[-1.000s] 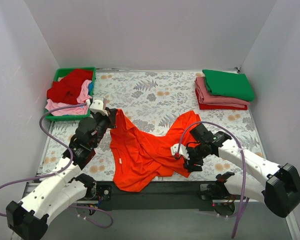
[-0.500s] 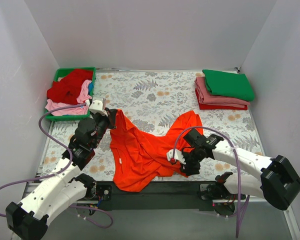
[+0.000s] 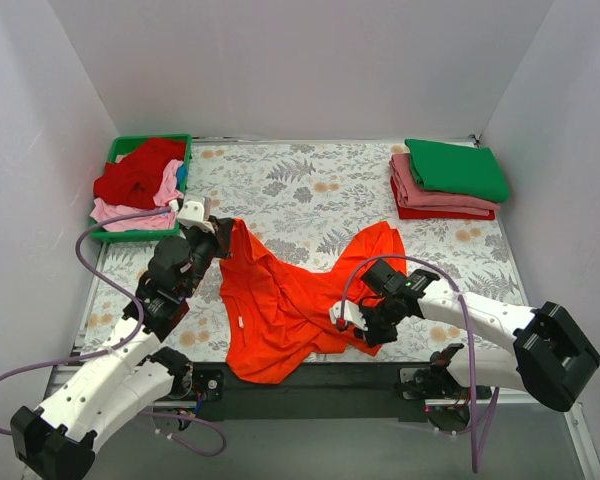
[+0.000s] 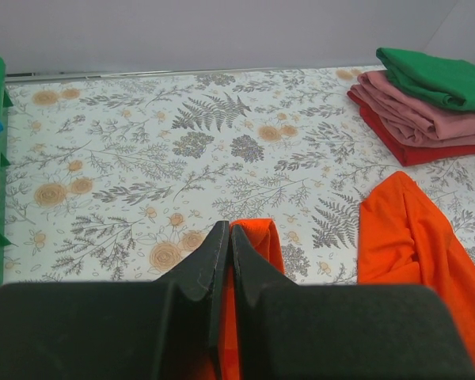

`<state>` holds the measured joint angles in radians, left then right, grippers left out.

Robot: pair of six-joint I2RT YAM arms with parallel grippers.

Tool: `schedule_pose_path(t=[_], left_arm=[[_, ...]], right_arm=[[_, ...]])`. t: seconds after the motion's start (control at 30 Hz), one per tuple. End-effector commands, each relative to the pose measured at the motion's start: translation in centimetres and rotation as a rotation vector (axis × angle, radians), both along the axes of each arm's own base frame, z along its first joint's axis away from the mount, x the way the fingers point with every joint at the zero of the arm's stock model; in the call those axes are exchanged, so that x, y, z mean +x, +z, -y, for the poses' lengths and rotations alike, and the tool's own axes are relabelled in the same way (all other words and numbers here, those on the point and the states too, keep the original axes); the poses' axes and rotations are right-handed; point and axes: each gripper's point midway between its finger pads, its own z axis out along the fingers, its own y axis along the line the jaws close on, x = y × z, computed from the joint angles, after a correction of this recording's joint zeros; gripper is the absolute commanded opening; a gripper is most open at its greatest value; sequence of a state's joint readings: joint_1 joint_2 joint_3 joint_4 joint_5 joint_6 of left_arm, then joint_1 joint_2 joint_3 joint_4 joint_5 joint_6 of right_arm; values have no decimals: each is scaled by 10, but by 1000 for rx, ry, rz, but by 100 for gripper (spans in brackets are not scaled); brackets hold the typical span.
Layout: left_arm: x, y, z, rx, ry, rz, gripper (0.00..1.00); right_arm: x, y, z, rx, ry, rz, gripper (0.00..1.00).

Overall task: Fold and stack the t-shirts
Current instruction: Flatten the tshirt out

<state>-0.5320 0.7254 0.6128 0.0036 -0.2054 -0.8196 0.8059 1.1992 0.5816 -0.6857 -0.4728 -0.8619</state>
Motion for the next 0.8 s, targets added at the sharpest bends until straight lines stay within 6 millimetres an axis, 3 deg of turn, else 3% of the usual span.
schedule_pose_path(t=[0.0,0.07,0.13,0.33,0.67,0.77], left_arm=[[-2,13,-3,-18,6,32,0],[-3,16,-5,-21,9,40,0],[-5,13,-6,-7,7,25,0],[-8,25,-9,-4,11,48,0],[-15,62,-13,-26,9,115,0],[-18,82,-16,-41,13,152,0]], right_arm=[[9,18,-9,29,-5,36,13],[16,29,-10,30,-4,68,4],[28,43,-12,37,-2,130,1],[58,76,-6,29,-44,246,1],[138,143,16,35,-255,476,1],[158,161,22,37,-310,525,1]])
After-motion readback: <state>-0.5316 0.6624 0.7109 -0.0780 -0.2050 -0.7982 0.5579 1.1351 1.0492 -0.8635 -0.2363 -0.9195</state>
